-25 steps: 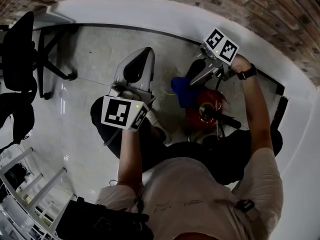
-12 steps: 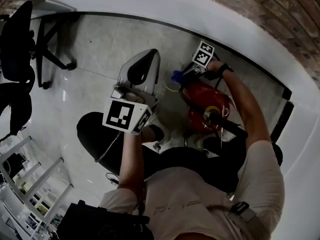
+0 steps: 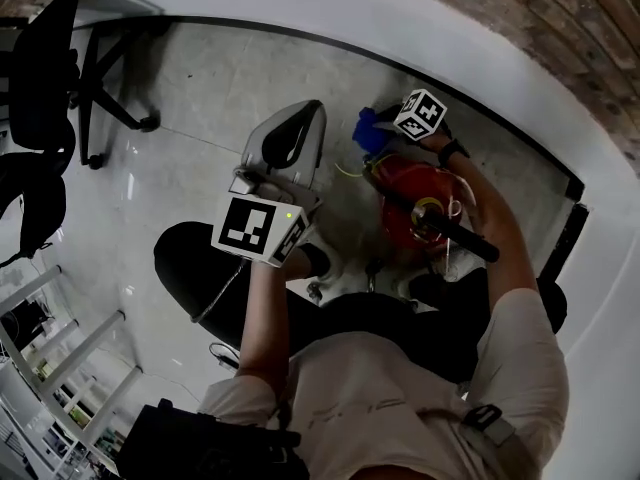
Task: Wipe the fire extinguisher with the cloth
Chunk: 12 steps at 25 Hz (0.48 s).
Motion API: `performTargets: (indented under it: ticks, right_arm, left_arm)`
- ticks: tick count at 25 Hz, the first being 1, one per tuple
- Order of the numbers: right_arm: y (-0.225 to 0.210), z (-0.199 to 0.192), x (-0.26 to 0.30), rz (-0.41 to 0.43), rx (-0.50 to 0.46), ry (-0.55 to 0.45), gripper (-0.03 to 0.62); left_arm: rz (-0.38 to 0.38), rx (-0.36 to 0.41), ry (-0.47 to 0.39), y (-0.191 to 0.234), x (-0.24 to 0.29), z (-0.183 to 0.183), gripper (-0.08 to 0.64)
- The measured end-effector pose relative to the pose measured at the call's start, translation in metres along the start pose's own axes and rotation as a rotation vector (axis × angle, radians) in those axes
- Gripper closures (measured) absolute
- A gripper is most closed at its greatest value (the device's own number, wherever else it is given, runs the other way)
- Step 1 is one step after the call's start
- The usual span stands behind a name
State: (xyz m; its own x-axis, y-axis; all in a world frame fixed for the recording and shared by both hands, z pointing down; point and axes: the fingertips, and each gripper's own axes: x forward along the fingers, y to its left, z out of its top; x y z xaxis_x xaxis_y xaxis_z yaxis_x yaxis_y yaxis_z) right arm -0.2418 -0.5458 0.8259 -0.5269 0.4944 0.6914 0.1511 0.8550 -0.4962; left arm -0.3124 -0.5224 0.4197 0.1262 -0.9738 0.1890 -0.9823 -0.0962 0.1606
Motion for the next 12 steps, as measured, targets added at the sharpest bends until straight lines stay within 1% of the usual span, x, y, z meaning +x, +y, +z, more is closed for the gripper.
performTargets:
  ticks: [3, 6, 7, 9, 11, 12]
  right_arm:
    - [-0.005, 0.048, -0.086, -0.173, 0.056, -0.270, 0.526]
    - [0.004, 0.076, -0.186, -0.348, 0.102, -0.525, 0.525]
    - [0.014, 0.084, -0.221, -0.401, 0.096, -0.613, 0.525]
    - [0.043, 0.096, -0.285, -0.511, 0.049, -0.780, 0.526]
    - [0.084, 0.098, -0.340, -0.637, -0.012, -0.899, 0.528]
    - [0.107, 0.096, -0.363, -0.697, -0.048, -0.934, 0.528]
  left_arm:
    - [-0.008, 0.012, -0.052, -0.010, -0.014, 0.025, 0.560]
    - [-0.035, 0.030, -0.116, -0.030, -0.030, 0.049, 0.560]
    - [-0.050, 0.040, -0.138, -0.039, -0.036, 0.056, 0.560]
    - [-0.076, 0.059, -0.177, -0.056, -0.051, 0.069, 0.560]
    - [-0.093, 0.076, -0.208, -0.075, -0.071, 0.080, 0.560]
    - [-0.098, 0.083, -0.221, -0.085, -0.083, 0.084, 0.560]
